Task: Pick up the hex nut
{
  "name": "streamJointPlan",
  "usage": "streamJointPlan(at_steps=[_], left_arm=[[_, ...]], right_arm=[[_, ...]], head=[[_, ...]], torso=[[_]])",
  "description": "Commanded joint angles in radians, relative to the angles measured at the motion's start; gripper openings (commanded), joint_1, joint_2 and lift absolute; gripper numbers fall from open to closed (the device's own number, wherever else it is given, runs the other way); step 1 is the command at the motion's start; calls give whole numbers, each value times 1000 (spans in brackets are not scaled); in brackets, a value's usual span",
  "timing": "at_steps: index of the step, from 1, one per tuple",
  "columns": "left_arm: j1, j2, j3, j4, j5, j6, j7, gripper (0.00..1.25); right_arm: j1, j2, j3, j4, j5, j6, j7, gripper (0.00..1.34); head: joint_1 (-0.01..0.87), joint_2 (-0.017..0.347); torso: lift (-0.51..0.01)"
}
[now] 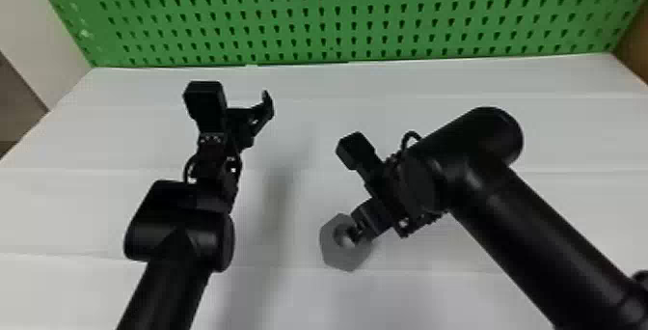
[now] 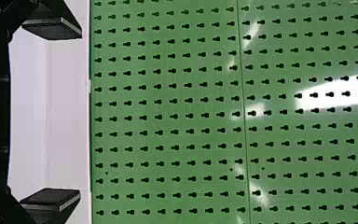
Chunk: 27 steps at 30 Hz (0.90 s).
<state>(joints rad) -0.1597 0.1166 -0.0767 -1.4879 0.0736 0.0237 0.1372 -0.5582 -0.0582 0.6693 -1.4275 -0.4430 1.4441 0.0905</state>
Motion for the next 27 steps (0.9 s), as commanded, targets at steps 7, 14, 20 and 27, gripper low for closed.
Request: streamJointPlan(at_steps=[7,14,20,27], left_arm=[[2,0,2,0,0,-1,1,1160],[5,0,5,0,0,1,1,1160],[6,0,3,0,0,-1,1,1160],[9,0,5,0,0,1,1,1160]], right_arm=[[24,-5,-53,-64,18,-28,0,394],[61,-3,-122,-122,64,-57,0,394],[90,0,-178,-168,95,-85,0,393],[132,4,-237,-222,130,-146,0,393]], head=[[785,160],[785,160],[785,160],[785,160]], torso=[[-77],[-77],[-77],[-77]])
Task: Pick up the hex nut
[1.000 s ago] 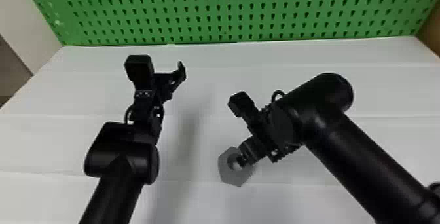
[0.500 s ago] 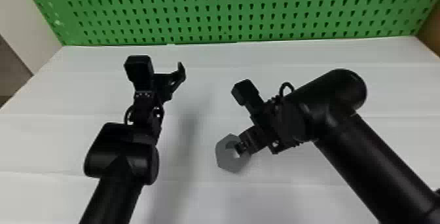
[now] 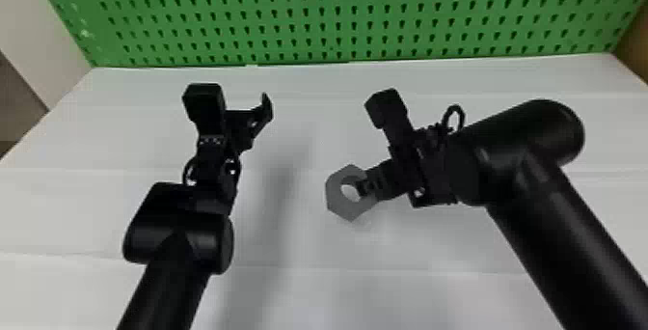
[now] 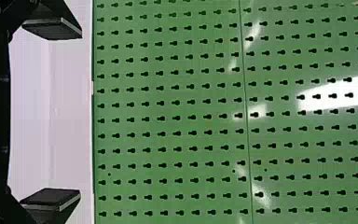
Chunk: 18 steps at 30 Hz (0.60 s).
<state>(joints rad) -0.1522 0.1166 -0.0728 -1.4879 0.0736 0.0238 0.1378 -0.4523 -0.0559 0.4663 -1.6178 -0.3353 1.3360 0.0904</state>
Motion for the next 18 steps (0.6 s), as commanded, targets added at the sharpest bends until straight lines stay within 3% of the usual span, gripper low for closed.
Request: streamJointPlan(at_steps=[1,18], left_arm=[[2,0,1,0,0,-1,0,1160],[7,0,-1,0,5,1,0,1160]], right_arm=[[32,4,-40,-37,25,-47,0,393],[138,4,-144,-137,90,-273,0,393]], head=[[785,160],[785,160]], torso=[[-76],[-76]])
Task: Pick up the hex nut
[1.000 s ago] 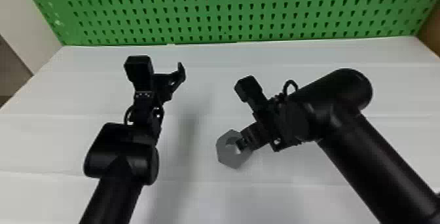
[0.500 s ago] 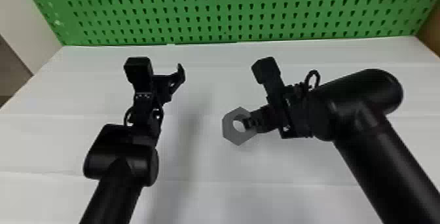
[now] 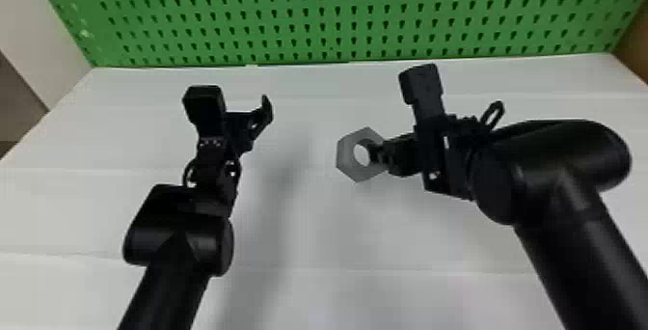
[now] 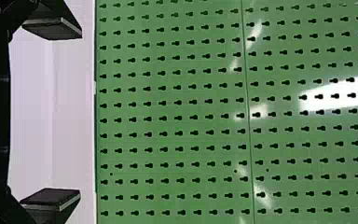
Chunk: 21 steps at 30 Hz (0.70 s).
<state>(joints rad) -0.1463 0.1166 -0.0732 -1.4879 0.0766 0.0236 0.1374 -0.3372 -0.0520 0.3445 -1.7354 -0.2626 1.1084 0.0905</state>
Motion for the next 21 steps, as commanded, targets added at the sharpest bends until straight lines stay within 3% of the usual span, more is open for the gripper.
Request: streamJointPlan(at_steps=[1,21], left_arm=[[1,0,0,0,2,1,1,1160],[2,0,-2,0,5,1,1,1160]], right_arm=[[27,1,-30,-24,22,-52,0,393],[159,20,-163,-84,106,-361,0,393]], head=[[785,160],[785,160]], torso=[[-76],[-76]])
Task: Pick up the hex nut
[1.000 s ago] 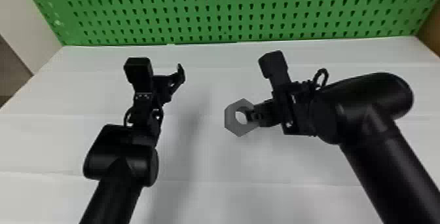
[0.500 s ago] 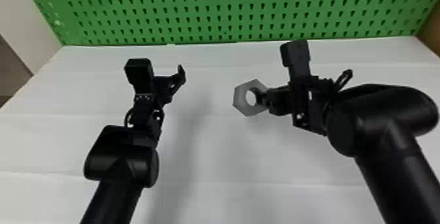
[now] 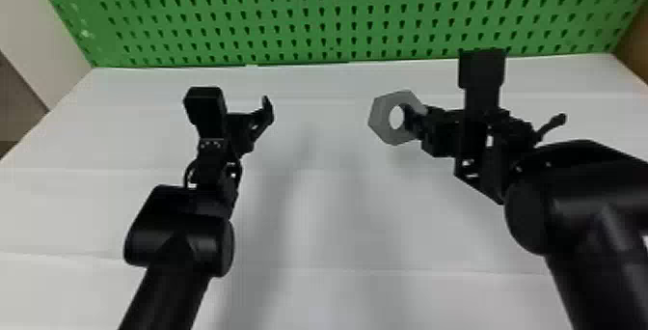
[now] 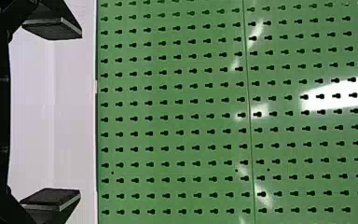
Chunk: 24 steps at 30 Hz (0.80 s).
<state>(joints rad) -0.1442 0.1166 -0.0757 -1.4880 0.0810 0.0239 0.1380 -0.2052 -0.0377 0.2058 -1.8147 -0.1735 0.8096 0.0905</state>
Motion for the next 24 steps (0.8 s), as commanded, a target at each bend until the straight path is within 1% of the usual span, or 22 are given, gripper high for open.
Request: streamJointPlan(at_steps=[1,4,13,24], left_arm=[[0,0,1,0,0,1,0,1160],[0,0,-1,0,0,-1,0,1160],[0,0,-1,0,2,1,0,1160],[-5,-2,-3,0,2,1,0,1160]], right_arm=[[33,7,-29,-8,23,-81,0,393],[53,13,-49,-9,35,-122,0,393],[96,13,-98,-9,72,-241,0,393],[156,22,-161,5,123,-417,-1,393]], head=[[785,160],[785,160],[785,160],[785,160]], torso=[[-76],[-76],[-76],[-76]])
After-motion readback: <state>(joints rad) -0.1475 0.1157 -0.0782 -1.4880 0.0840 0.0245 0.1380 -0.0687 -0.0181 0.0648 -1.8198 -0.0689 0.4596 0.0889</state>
